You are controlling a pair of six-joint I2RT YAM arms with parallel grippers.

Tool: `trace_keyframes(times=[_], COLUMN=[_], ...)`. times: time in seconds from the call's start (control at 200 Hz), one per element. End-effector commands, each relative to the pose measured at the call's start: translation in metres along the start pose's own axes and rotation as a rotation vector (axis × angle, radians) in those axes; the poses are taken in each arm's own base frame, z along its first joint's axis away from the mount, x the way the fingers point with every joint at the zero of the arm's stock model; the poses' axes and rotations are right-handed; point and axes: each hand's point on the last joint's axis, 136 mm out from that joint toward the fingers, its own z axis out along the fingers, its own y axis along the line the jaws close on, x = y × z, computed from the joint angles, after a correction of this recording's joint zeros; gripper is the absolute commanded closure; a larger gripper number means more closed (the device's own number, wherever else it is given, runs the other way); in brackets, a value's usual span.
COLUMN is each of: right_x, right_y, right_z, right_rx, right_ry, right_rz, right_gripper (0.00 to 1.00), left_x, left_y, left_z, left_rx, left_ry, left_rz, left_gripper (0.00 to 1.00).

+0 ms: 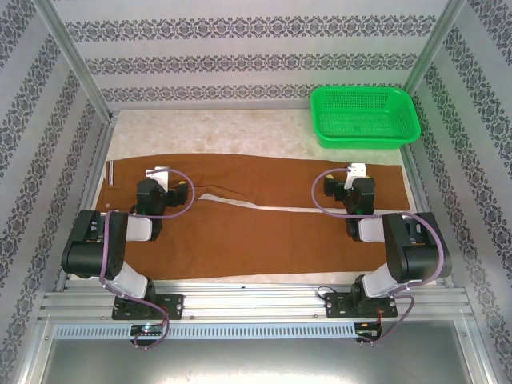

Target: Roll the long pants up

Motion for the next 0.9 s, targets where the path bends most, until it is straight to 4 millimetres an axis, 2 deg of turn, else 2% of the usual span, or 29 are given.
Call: trace_keyframes(times=[0.0,0.789,0.844,0.894], right_x=[-0.020,-0.021,-0.021,-0.020], right_y=[-0.001,0.005,0.003,0.005], right_z=[0.000,0.001,0.002,0.002], right_rx=[0.006,-0.038,-0.053,-0.070], right_ry=[-0.060,-0.052,-0.048,-0.044], right_rz=[0.012,0.005,0.020,0.024], right_gripper=[0.02,0.02,0.02,0.02], left_x=[-0.016,-0.015,-0.027,-0.038], left_y=[0.000,0.001,0.005,0.020], left_z=[0.002,0.002,-0.001,-0.004], left_rx=[0.004,0.004,-0.023,-0.112], left_ry=[-0.044,-0.045,-0.072,0.021], left_rz=[-0.020,-0.021,-0.022,-0.057], left_gripper=[0.00,0.00,0.00,0.00])
